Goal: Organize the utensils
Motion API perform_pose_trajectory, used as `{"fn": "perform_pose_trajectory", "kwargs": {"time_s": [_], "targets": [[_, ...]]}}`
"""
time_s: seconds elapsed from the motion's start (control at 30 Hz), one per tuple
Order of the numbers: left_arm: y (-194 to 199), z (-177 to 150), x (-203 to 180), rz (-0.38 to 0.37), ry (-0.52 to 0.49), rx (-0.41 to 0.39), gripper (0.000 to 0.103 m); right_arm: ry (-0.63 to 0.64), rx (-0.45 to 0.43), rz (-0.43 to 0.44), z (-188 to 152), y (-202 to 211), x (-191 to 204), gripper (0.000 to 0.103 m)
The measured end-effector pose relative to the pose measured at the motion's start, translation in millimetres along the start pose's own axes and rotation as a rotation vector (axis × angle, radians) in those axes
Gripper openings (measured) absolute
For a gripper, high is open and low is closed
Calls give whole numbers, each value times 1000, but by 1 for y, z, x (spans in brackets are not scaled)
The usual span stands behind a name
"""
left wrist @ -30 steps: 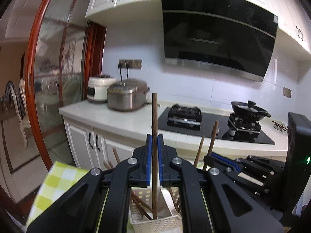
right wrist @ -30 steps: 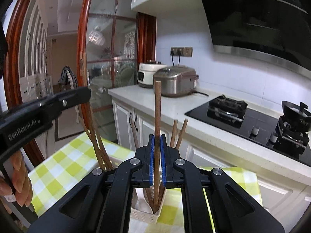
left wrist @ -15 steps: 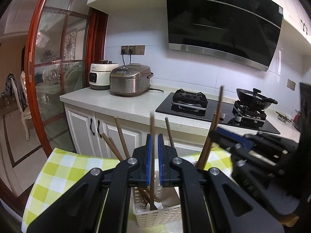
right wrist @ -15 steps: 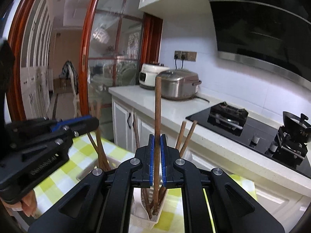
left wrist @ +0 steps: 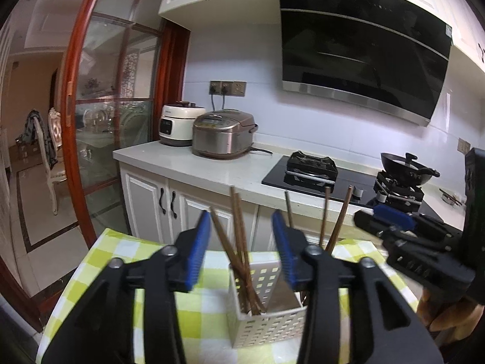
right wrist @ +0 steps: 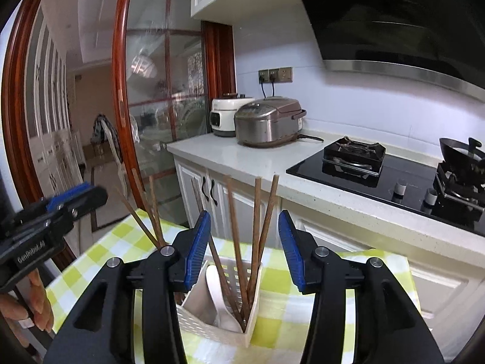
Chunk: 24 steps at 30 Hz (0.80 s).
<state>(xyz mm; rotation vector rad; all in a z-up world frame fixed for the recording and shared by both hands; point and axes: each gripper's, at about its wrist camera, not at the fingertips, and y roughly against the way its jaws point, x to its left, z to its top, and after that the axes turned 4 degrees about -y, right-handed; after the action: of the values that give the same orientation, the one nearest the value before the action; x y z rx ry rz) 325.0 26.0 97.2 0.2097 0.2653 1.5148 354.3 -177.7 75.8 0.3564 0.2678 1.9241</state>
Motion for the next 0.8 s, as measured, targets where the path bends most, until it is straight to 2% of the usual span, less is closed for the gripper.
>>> {"fn": "perform_pose_trajectory", "kwargs": {"time_s": [0.1,0.23,0.37,0.57,0.8], "targets": [[21,-7,8,27,21,-25,66,-12,-12,5,-1,16,0,46],[50,-13,15,57,24,-58,81,-19,-28,18,-9,39,4,46],[83,-18,17,84,16,-109,98,-44,-40,27,-23,62,7,53],[118,-27,9,127,-10,-122,98,-80,-34,15,-44,91,8,68],[135,-48,-2,111,-18,-95,98,-74,-20,20,-70,122,16,81]]}}
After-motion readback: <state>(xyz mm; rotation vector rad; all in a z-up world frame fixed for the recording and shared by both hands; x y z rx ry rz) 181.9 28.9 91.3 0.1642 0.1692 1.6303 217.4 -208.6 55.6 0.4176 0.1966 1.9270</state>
